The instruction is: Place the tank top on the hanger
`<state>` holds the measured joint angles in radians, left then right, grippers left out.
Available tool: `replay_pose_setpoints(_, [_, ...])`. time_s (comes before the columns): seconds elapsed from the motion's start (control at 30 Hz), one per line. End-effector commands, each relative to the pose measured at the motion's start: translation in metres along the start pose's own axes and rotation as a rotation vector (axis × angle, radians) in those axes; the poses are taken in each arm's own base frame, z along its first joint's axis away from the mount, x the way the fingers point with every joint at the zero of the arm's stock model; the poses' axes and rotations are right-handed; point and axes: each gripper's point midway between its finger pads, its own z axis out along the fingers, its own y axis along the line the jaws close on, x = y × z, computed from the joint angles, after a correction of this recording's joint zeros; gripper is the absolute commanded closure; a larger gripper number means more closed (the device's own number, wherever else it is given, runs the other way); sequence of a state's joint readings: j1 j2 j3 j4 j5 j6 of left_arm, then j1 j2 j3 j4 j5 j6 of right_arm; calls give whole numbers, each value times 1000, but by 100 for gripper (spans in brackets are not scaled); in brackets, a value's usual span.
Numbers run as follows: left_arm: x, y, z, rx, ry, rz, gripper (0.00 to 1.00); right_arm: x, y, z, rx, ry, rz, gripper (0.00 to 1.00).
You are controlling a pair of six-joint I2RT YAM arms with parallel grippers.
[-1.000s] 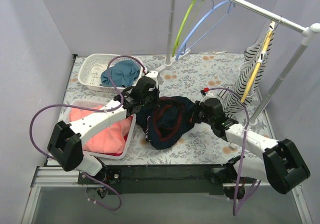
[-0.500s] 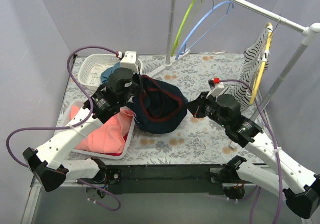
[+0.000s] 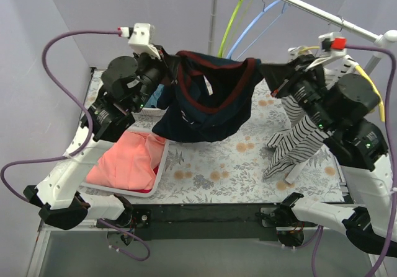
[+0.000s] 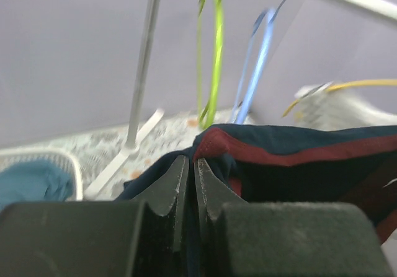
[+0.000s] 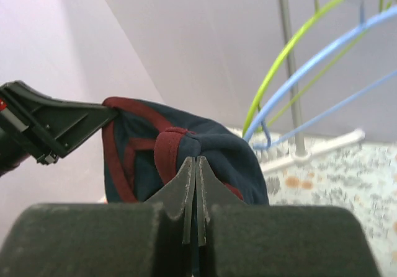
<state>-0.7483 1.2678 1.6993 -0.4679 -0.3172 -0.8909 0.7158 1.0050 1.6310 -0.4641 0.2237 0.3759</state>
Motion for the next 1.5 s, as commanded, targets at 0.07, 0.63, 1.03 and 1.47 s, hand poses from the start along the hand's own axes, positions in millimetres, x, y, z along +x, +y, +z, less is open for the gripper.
replay_pose_setpoints(0.07, [-110,-39,-29,181,-280,-80,100,-87,19,-16,-19,-200,-47,99])
replay_pose_setpoints(0.63, [-105,-61,-19,297,-329,-250,91,-168,17,-51,43,-470,-90,99])
replay_pose_setpoints(1.03, [88,-18,-22,188,88,-231,75,-118,21,-12,-5,-299,-165,99])
replay_pose_setpoints(1.47, [178,-26,-45,284,301,-339,56,-21,25,35,-103,38,-257,99])
